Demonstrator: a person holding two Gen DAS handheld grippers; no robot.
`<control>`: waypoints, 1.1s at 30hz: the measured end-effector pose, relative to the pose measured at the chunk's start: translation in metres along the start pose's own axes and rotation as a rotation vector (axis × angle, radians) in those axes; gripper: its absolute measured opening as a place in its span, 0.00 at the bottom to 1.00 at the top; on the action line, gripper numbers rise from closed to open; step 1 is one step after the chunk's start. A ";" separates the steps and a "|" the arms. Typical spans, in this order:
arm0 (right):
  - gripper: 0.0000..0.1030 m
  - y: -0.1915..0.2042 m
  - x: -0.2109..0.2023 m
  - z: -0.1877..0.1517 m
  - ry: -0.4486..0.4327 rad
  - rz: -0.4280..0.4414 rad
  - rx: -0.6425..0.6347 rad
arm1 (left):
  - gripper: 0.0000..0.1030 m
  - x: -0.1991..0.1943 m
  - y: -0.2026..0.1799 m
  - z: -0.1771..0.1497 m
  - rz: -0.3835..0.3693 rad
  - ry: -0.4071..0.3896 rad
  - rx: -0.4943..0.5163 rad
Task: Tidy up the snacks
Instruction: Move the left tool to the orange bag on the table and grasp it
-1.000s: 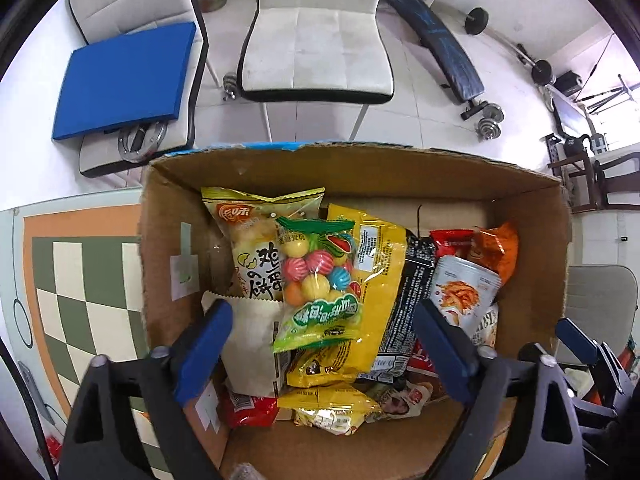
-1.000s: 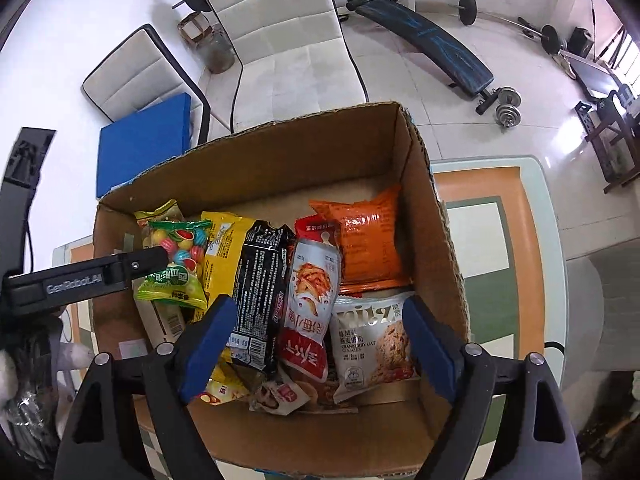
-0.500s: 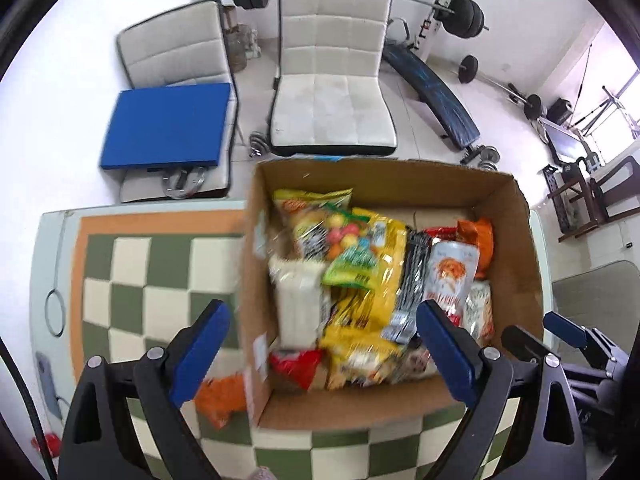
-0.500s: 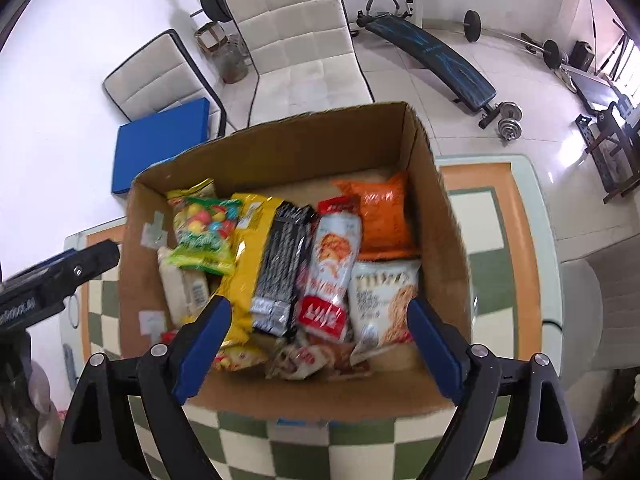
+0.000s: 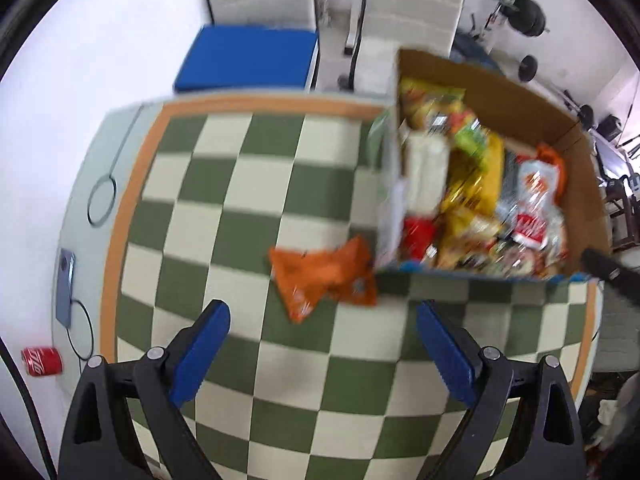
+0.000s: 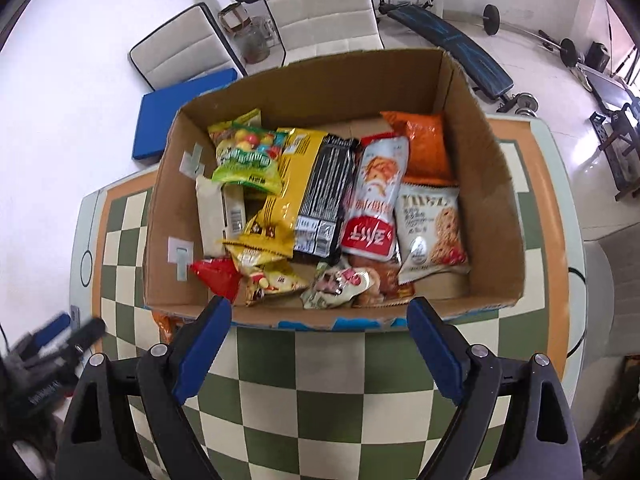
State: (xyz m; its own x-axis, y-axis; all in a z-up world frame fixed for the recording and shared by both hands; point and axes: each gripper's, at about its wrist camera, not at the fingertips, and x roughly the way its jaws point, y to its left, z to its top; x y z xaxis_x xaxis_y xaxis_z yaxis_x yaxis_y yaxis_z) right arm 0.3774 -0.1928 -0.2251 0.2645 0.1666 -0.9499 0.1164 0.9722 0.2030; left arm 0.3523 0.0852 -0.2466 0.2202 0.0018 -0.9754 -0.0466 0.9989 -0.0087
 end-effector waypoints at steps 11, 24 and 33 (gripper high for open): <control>0.89 0.018 0.022 -0.004 0.046 -0.037 -0.022 | 0.93 0.088 0.001 0.005 0.012 0.134 0.114; 0.89 0.026 0.035 0.004 0.088 -0.073 -0.045 | 0.93 0.130 -0.047 -0.004 0.157 0.138 0.713; 0.89 0.037 0.043 0.004 0.106 -0.085 -0.066 | 0.92 0.138 -0.071 -0.013 0.121 0.149 0.863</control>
State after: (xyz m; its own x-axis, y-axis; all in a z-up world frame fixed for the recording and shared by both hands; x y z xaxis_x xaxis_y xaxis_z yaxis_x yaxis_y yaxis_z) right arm 0.3970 -0.1502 -0.2574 0.1531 0.0960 -0.9835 0.0698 0.9917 0.1077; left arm 0.3738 0.0137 -0.3834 0.1297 0.1638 -0.9779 0.7033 0.6801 0.2072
